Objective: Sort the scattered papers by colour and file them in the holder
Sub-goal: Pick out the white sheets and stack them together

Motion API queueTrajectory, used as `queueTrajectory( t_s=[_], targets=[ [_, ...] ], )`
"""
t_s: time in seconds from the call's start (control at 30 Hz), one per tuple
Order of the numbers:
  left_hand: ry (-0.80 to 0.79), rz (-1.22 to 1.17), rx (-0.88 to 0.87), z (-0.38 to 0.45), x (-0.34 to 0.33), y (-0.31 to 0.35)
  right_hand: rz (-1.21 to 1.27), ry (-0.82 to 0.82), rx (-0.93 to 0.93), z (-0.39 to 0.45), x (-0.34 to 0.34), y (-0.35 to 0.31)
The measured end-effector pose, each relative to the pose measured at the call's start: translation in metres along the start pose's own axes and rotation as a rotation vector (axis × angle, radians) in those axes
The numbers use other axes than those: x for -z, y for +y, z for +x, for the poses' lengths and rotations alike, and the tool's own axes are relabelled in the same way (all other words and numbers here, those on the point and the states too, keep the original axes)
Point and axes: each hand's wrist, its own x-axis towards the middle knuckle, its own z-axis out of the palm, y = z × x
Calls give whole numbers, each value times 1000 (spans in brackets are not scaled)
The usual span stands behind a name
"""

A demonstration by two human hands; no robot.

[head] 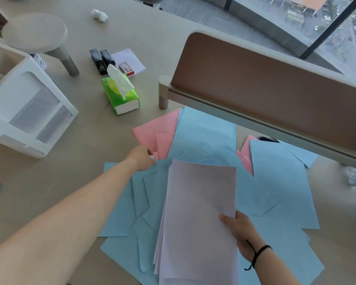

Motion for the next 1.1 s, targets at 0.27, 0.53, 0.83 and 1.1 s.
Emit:
queueTrajectory(
  t_s=[0.27, 0.53, 0.83, 1.1],
  targets=[
    [-86, -390, 94, -15, 12, -2, -24, 17, -17, 0, 2, 4],
    [169, -200, -185, -50, 30, 9, -92, 152, 9, -2, -2, 8],
    [590, -135, -406, -125, 85, 40, -95, 139, 42, -11, -2, 6],
    [537, -202, -733, -232, 57, 100, 13, 63, 76, -38, 9, 0]
  ],
)
